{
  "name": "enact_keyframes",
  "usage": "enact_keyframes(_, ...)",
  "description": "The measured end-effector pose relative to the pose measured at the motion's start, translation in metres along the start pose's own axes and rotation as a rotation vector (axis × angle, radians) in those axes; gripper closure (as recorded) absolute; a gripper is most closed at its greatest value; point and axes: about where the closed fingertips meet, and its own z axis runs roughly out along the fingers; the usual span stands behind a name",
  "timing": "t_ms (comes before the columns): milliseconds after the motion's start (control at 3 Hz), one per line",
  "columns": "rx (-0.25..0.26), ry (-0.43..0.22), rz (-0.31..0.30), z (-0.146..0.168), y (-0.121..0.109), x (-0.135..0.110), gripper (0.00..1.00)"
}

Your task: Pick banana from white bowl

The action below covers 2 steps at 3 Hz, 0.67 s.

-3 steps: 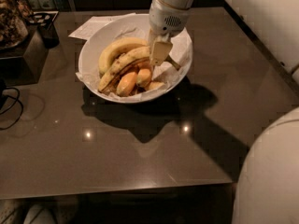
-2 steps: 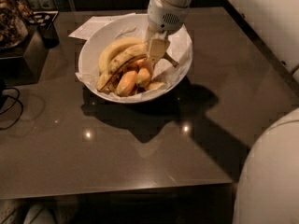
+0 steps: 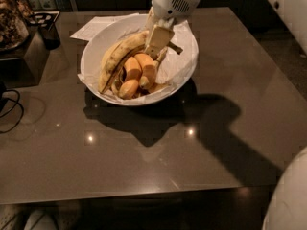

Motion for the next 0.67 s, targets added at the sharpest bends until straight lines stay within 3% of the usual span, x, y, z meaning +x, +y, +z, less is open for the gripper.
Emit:
enact_keyframes(333,0.007,-0.003,-0.002,0.001,-0.002,-0.002,1.00)
enact_keyframes(667,0.042,-0.045,0.051,-0.013,-0.003,-0.009,1.00)
